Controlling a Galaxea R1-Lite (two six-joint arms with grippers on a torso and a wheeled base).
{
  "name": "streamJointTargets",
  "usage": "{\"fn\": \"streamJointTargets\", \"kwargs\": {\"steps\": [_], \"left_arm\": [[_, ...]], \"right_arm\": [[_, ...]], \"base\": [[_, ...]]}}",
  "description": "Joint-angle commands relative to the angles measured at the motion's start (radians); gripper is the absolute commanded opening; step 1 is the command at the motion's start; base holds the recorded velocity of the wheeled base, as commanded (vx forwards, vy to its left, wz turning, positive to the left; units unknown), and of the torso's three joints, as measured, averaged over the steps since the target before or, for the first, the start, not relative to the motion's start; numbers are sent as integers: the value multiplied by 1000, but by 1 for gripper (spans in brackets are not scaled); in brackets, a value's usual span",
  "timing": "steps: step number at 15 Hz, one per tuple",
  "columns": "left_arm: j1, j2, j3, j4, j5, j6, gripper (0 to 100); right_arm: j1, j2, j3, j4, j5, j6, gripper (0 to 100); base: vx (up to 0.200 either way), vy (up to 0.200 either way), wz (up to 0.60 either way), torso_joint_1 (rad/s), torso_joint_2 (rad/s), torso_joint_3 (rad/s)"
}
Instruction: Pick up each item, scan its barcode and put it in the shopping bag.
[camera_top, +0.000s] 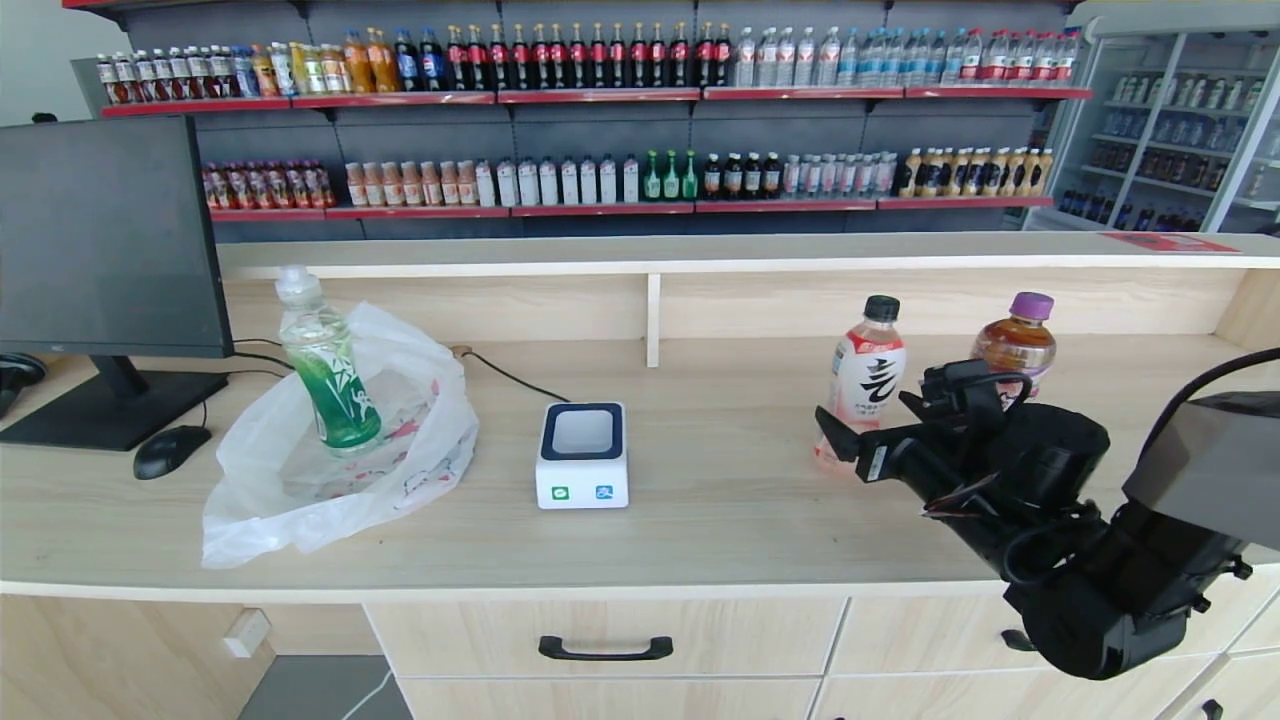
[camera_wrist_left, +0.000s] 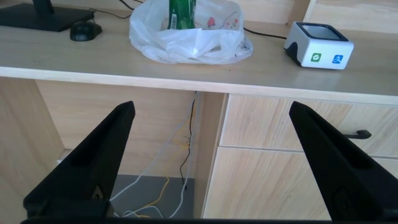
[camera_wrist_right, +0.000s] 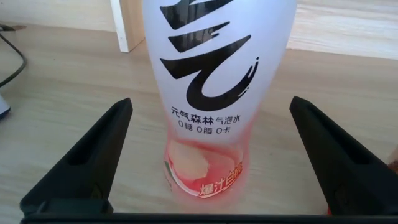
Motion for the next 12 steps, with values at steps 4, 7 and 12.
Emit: {"fn": "streamJointTargets", "kwargs": {"steps": [4, 7, 12], "left_arm": [[0, 0, 0, 1, 2, -3, 100], [0, 0, 0, 1, 2, -4, 100], [0, 0, 0, 1, 2, -6, 100]], "right_arm": [[3, 89, -77, -1, 0, -1, 100], [17, 118, -118, -1, -2, -1, 100], [4, 135, -183, -1, -2, -1, 100]], "base": [[0, 0, 0, 0, 0, 0], [0, 0, 0, 0, 0, 0], [0, 0, 0, 0, 0, 0]]}}
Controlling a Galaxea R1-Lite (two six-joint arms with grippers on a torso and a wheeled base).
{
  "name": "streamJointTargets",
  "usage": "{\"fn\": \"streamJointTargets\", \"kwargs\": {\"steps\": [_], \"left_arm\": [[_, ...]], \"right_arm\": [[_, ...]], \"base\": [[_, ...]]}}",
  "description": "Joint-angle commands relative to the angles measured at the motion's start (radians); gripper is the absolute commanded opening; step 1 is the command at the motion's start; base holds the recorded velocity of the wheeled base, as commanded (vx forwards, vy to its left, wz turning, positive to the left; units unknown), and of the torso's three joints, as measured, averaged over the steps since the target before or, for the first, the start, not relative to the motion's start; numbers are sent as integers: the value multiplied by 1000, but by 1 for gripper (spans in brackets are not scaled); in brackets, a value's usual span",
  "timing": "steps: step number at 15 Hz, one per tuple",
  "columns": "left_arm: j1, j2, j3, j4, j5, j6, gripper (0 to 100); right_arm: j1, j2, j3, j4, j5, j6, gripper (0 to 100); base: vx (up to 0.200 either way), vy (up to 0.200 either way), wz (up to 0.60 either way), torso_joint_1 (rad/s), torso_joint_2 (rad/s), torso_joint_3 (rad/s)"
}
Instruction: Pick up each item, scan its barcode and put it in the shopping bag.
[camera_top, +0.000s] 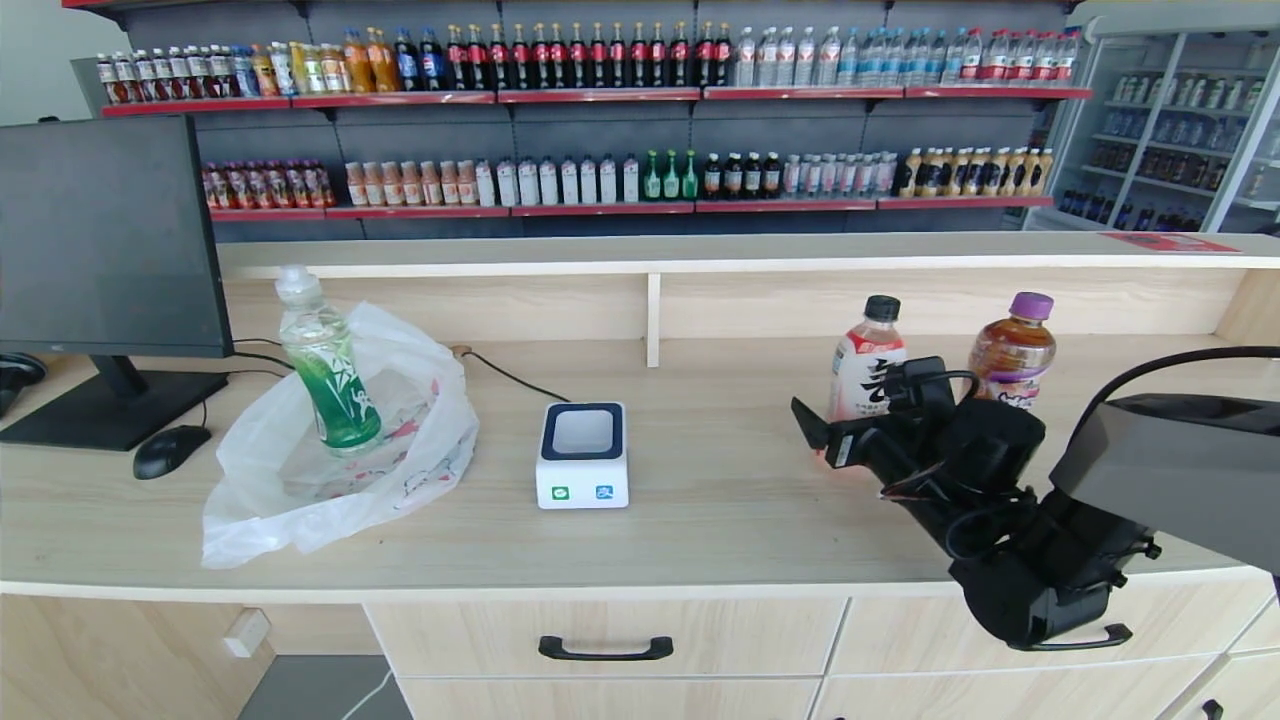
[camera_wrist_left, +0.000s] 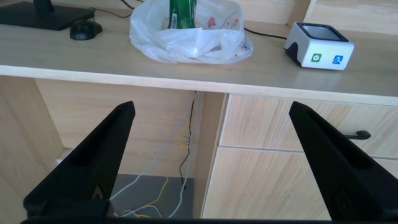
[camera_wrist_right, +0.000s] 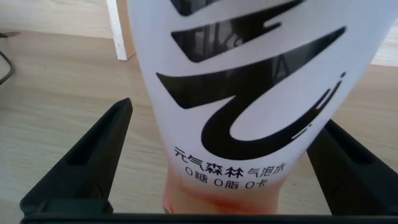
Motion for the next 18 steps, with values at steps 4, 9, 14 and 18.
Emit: {"fn": "streamJointTargets", "kwargs": {"steps": [4, 9, 14, 18], "left_arm": [[0, 0, 0, 0, 0, 0, 100], [0, 0, 0, 0, 0, 0, 100], [0, 0, 0, 0, 0, 0, 100], [0, 0, 0, 0, 0, 0, 100]], "right_arm": [[-12, 4, -43, -1, -3, 3, 100], [-22, 5, -38, -1, -3, 0, 100], [-34, -2, -41, -1, -4, 3, 0], [-42, -30, -21, -1, -4, 4, 0]], "base": [[0, 0, 0, 0, 0, 0], [0, 0, 0, 0, 0, 0], [0, 0, 0, 0, 0, 0], [0, 0, 0, 0, 0, 0]]}}
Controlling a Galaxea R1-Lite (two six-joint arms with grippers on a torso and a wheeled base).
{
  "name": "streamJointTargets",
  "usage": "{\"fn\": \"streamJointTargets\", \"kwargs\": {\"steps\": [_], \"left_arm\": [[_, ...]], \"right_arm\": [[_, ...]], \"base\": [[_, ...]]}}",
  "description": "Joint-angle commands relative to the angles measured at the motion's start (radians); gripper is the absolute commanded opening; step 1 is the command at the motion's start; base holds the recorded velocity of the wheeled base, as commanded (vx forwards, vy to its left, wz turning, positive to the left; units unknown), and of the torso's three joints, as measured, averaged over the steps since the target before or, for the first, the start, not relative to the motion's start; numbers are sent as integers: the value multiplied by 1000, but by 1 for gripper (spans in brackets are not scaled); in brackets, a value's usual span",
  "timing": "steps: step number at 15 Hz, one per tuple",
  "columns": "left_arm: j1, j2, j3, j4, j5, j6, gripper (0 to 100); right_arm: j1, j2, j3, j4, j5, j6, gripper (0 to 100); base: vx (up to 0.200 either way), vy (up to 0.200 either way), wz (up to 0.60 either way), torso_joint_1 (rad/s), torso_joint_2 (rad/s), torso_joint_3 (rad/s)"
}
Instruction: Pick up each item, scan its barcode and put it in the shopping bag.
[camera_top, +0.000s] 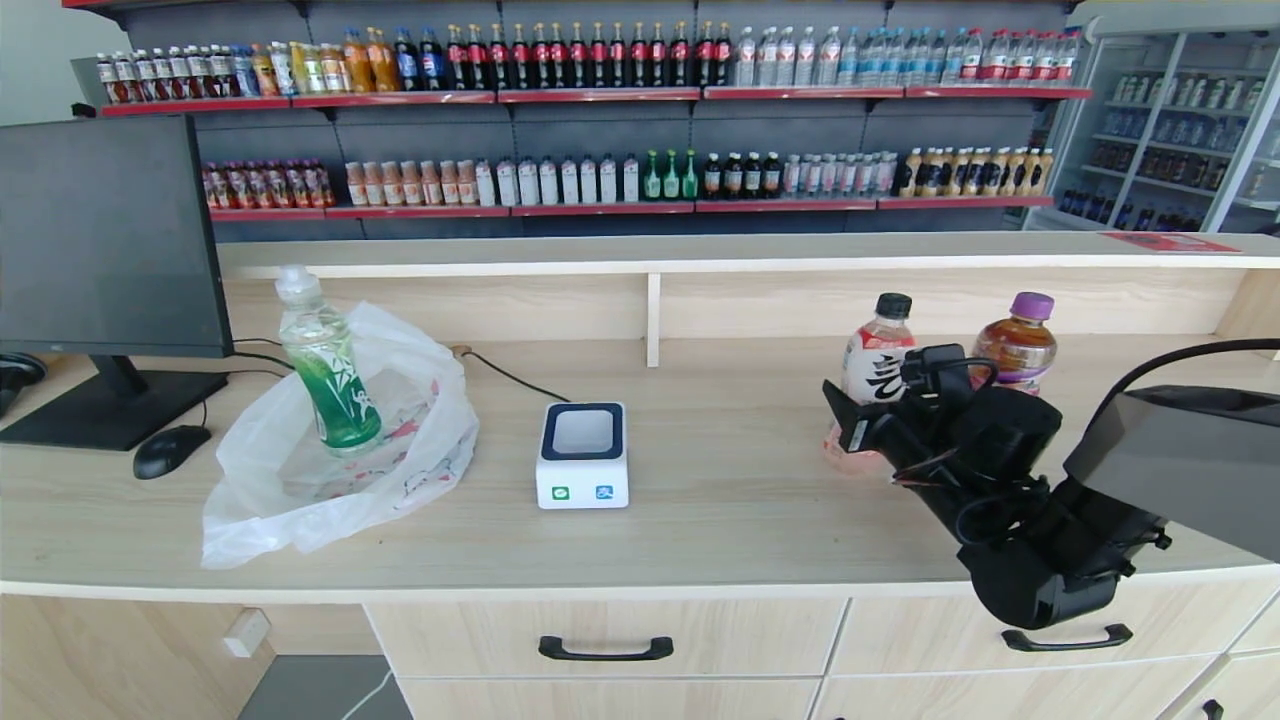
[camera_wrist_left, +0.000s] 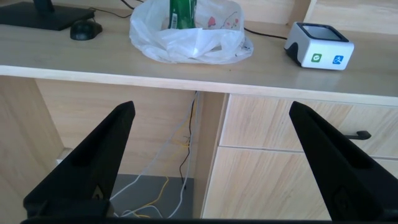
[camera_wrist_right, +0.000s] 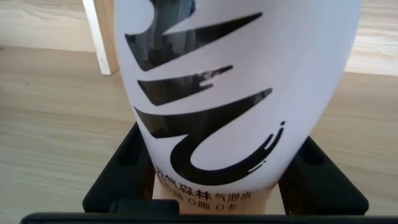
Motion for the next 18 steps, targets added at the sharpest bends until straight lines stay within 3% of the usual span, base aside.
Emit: {"fn": "streamJointTargets", "kwargs": {"steps": [1, 7, 15, 18], "left_arm": [[0, 0, 0, 0, 0, 0, 100], [0, 0, 0, 0, 0, 0, 100], [0, 0, 0, 0, -2, 12, 100], [0, 0, 0, 0, -2, 11, 100]], "right_arm": [[-3, -30, 15, -3, 0, 0, 0], [-3, -110, 69, -3, 2, 0, 0], [41, -384, 280, -3, 2, 0, 0], [115, -490, 371, -3, 0, 0, 0]], "base": [[0, 0, 0, 0, 0, 0], [0, 0, 0, 0, 0, 0], [0, 0, 0, 0, 0, 0], [0, 0, 0, 0, 0, 0]]}}
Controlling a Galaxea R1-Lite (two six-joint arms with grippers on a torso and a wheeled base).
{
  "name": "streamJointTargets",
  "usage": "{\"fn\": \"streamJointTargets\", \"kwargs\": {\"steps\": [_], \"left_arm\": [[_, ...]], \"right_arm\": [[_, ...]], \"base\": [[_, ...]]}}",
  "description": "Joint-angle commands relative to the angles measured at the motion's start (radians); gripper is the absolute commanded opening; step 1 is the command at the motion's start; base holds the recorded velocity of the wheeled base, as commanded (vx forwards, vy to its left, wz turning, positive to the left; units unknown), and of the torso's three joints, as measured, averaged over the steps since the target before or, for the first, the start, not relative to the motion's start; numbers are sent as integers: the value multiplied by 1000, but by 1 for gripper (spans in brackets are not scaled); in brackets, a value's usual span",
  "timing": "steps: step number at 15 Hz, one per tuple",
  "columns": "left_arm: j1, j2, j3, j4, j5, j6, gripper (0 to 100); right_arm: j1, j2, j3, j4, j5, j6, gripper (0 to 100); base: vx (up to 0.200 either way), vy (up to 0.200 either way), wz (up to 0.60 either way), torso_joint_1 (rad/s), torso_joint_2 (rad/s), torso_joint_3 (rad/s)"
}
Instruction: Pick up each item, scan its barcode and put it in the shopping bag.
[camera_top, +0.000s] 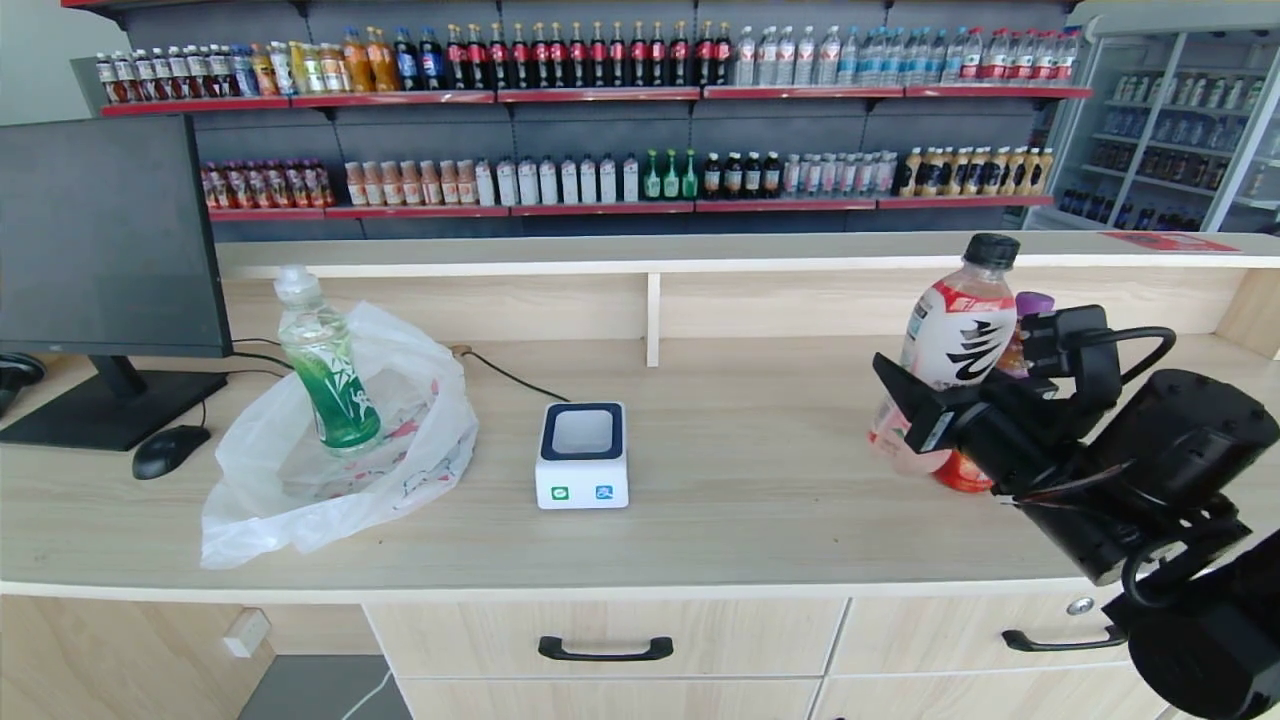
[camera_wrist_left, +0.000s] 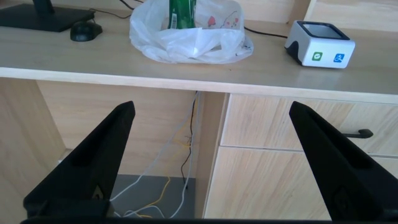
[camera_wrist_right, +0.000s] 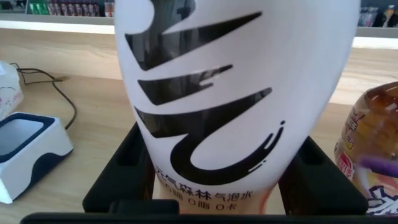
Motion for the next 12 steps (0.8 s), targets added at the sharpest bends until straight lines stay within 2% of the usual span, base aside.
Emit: {"fn": "streamJointTargets", "kwargs": {"steps": [1, 2, 8, 11, 12], "left_arm": [[0, 0, 0, 0, 0, 0, 100], [0, 0, 0, 0, 0, 0, 100], [0, 0, 0, 0, 0, -1, 100], [0, 0, 0, 0, 0, 0, 100], [0, 0, 0, -2, 0, 0, 100]], "right_arm": [[54, -117, 64, -1, -1, 0, 0], [62, -146, 76, -1, -1, 0, 0], [261, -218, 105, -1, 1, 32, 0], [447, -217, 66, -1, 1, 33, 0], [468, -212, 52, -1, 1, 33, 0]], "base": [[0, 0, 0, 0, 0, 0], [0, 0, 0, 0, 0, 0], [0, 0, 0, 0, 0, 0], [0, 0, 0, 0, 0, 0], [0, 0, 0, 0, 0, 0]]}}
